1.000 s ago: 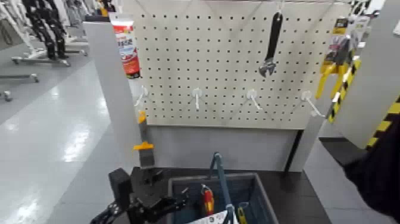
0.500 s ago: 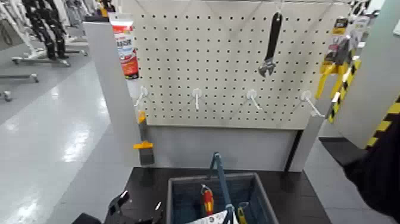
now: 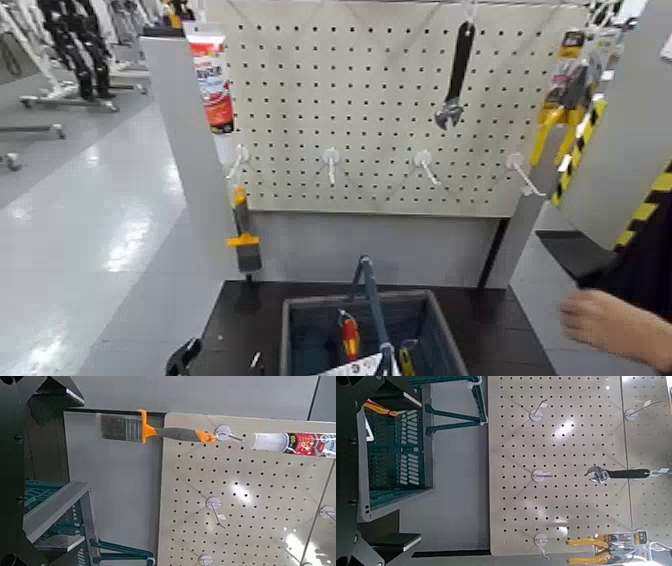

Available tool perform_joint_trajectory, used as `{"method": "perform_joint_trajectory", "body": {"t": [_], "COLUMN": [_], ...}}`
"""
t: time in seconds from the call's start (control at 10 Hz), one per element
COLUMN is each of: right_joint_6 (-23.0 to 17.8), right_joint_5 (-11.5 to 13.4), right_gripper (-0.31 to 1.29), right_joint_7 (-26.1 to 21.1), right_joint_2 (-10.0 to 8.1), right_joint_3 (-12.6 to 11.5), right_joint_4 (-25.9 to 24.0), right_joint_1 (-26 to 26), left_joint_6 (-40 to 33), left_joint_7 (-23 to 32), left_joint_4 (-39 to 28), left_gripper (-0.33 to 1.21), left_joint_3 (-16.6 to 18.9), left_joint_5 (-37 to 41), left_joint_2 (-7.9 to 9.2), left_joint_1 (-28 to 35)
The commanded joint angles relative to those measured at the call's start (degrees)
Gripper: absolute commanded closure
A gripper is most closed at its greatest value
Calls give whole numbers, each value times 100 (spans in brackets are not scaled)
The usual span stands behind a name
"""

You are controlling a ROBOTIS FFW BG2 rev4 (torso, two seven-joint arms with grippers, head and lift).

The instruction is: Put the blue scissors into the crate.

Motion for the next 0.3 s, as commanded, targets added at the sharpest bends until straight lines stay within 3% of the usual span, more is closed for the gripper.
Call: {"method": "perform_joint_trajectory", "body": {"t": [0.1, 0.3], "right_joint_6": [27, 88], "right_joint_5": [0, 9], "right_gripper": [14, 14], "right_joint_7": [-5, -31], "right_joint_2": [-8, -8], "right_joint_3": [15, 15], "right_joint_4": [0, -26], "right_joint_1": [-8, 1], "left_joint_6": [170, 205], "left_joint_7": [17, 8], "left_joint_4": [-70, -70], "left_gripper": [10, 10], "left_joint_3": [-30, -56], "left_joint_5": [30, 56], "left_joint_2": [13, 49], "left_joint_1": [31, 23]}}
